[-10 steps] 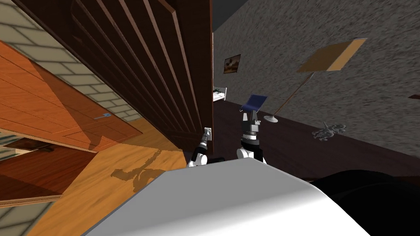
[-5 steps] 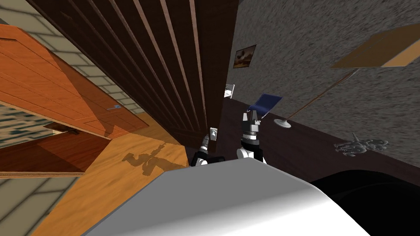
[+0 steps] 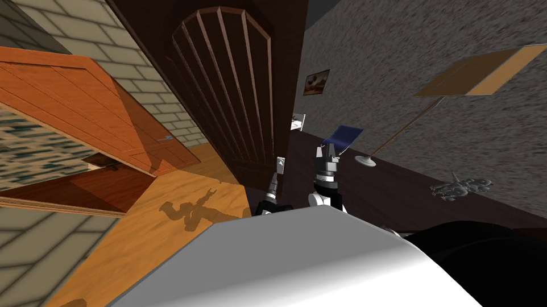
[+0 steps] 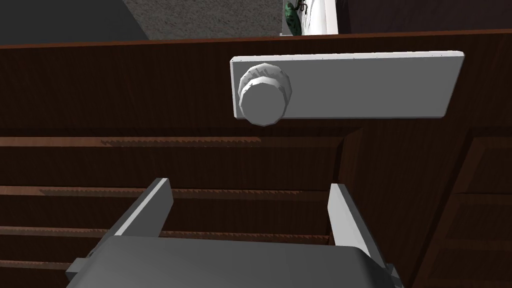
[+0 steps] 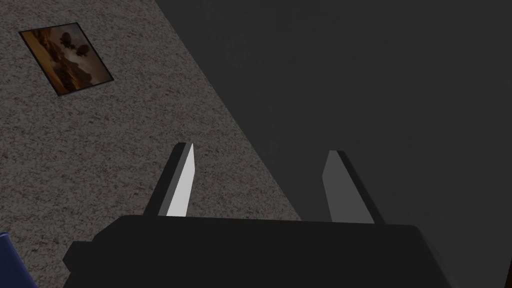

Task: Push the door open

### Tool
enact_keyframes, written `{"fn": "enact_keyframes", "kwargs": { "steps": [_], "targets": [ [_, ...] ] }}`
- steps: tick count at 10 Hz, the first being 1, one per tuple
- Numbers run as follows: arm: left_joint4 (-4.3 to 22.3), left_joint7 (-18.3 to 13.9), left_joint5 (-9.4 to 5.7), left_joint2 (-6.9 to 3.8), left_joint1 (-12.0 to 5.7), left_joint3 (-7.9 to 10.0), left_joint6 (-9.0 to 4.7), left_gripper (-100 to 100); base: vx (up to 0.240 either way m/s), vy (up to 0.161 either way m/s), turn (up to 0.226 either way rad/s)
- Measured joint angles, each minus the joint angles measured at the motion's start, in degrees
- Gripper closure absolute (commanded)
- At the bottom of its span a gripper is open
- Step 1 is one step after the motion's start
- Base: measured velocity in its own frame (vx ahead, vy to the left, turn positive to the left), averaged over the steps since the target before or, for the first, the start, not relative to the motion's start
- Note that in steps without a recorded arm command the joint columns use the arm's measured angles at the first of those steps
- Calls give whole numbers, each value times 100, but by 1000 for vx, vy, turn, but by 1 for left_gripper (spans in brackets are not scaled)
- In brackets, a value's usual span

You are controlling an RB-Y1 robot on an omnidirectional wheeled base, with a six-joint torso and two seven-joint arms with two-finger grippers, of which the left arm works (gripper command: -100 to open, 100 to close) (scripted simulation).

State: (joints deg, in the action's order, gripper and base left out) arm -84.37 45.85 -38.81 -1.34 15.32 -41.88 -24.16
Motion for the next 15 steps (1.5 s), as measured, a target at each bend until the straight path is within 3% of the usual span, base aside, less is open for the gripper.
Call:
{"fn": "enact_keyframes", "kwargs": {
  "steps": [1,4,6,7,8,14,15],
  "targets": [
    [1,18,-1,19,8,-13,-6,-100,98,-43,-35],
    [100,-52,52,-106,-105,67,-14,-100,214,-106,-16],
    [179,-119,98,-54,-202,136,-23,-100,239,-113,-21],
    [193,-138,117,46,-248,186,-1,-100,111,-58,6],
    [192,-142,119,60,-256,193,7,100,-11,7,4],
    [201,-141,114,40,-237,189,4,100,1,9,17],
    [201,-135,115,-27,-200,157,3,100,197,-69,138]
  ]
}}
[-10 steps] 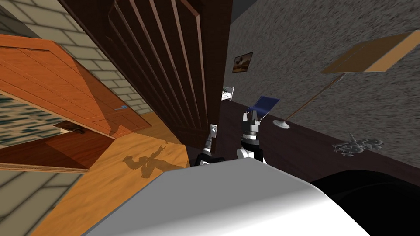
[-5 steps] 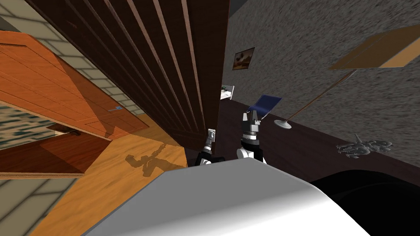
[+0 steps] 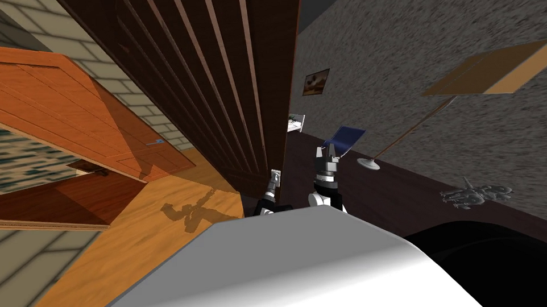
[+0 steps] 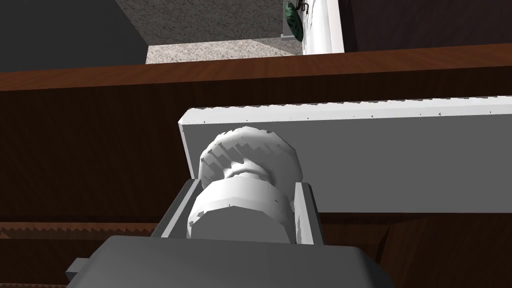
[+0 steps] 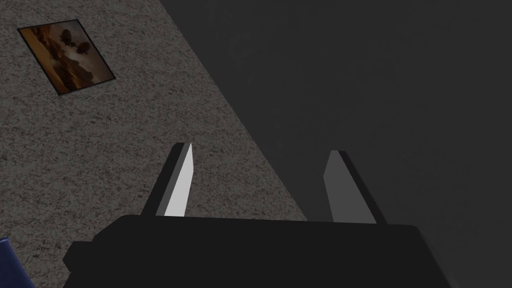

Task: Push the door open

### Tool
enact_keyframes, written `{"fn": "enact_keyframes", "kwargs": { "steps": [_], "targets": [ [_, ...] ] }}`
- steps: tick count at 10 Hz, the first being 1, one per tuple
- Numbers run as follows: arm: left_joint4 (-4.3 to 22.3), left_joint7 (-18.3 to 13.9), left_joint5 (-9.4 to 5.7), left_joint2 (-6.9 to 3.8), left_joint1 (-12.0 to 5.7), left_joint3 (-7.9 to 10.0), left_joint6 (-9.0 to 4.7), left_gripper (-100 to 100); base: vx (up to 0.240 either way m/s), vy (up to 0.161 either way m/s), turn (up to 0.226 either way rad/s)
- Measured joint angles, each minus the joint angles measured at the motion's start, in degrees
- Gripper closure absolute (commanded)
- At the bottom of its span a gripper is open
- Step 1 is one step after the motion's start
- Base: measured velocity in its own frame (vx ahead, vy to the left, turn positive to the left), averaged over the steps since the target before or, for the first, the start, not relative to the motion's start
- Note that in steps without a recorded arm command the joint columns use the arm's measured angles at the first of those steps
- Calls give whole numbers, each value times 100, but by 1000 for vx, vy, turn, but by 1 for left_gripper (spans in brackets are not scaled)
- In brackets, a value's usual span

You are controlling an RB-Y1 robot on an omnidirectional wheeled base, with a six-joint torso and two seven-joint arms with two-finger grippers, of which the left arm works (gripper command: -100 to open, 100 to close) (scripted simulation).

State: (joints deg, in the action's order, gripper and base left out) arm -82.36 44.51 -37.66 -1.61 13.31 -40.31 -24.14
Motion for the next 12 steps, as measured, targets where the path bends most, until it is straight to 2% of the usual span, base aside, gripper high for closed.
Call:
{"fn": "enact_keyframes", "kwargs": {
  "steps": [2,5,8,9,10,11,12],
  "targets": [
    [-34,45,-12,-55,80,-6,51,100,194,-138,156],
    [-35,86,-24,10,88,52,-15,100,197,-152,139],
    [-40,152,-46,262,144,162,-55,100,118,-169,115],
    [-84,176,-52,351,193,196,-66,100,39,-56,36],
    [-101,181,-53,365,189,209,-78,100,118,-118,63],
    [-156,204,-65,260,254,206,-98,100,167,-174,115],
    [-102,207,-90,162,240,242,-150,100,150,-147,91]
  ]
}}
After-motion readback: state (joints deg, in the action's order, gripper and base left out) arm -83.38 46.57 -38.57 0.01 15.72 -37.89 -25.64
